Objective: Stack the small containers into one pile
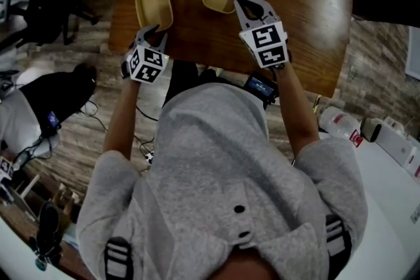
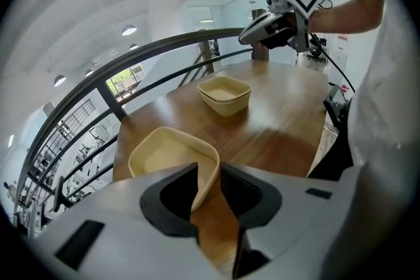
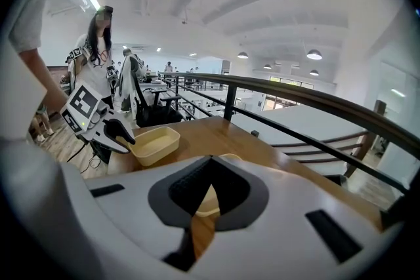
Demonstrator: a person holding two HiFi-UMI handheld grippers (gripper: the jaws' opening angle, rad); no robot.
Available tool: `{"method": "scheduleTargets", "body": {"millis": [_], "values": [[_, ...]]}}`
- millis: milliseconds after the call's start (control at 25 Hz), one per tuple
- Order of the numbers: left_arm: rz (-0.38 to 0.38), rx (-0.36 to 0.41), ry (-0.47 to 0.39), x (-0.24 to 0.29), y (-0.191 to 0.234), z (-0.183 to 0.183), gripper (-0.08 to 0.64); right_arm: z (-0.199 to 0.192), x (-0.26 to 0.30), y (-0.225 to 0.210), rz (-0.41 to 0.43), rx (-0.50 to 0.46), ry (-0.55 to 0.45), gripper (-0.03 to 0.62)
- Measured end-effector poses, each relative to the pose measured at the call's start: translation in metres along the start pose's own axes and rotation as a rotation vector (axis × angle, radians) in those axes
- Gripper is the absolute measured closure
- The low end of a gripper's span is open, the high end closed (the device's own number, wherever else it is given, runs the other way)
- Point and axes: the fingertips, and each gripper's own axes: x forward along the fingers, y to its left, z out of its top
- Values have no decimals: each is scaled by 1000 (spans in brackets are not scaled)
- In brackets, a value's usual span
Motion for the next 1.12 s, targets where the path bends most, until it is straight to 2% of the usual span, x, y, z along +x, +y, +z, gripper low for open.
{"method": "scheduleTargets", "body": {"millis": [320, 880, 1120], "values": [[-30, 59, 68, 16, 3, -21, 459, -8, -1, 1, -8, -2, 22, 577], [-104, 161, 137, 32, -2, -34, 460, -2, 3, 3, -8, -6, 18, 577], [-97, 229, 148, 33, -4, -32, 519, -2, -1, 2, -18, -5, 18, 577]]}}
